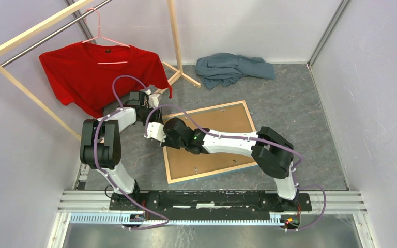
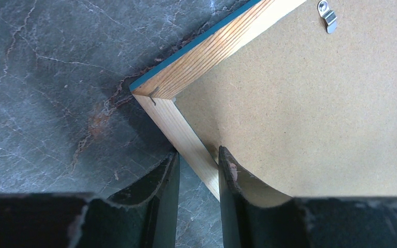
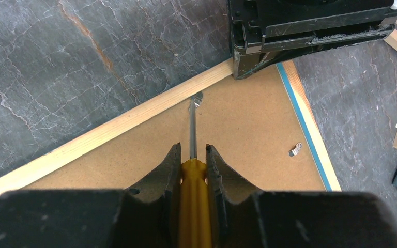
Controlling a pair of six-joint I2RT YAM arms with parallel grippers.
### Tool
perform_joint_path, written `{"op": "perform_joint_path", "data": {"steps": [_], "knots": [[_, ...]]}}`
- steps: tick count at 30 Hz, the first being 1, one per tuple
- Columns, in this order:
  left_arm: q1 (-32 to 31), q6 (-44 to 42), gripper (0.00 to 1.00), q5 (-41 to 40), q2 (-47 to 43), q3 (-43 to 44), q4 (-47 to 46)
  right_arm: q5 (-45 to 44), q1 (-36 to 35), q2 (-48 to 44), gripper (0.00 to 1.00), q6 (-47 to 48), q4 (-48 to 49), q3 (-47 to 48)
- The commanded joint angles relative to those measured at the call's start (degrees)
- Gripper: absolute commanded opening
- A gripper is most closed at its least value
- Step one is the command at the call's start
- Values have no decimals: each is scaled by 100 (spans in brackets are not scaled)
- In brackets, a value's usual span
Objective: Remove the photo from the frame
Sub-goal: Release the photo frame item from the photo frame.
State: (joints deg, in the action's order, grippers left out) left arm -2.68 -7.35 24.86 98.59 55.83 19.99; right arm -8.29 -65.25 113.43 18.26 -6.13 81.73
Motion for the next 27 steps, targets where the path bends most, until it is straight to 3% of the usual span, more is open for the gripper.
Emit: {"op": "perform_joint_path", "data": {"steps": [1, 27], "knots": [[30, -127, 37, 433, -214, -29, 76, -287, 29, 106, 0, 1, -4, -12], [83, -109, 36, 484, -217, -31, 83, -155, 22, -9, 0, 252, -114, 19]]}}
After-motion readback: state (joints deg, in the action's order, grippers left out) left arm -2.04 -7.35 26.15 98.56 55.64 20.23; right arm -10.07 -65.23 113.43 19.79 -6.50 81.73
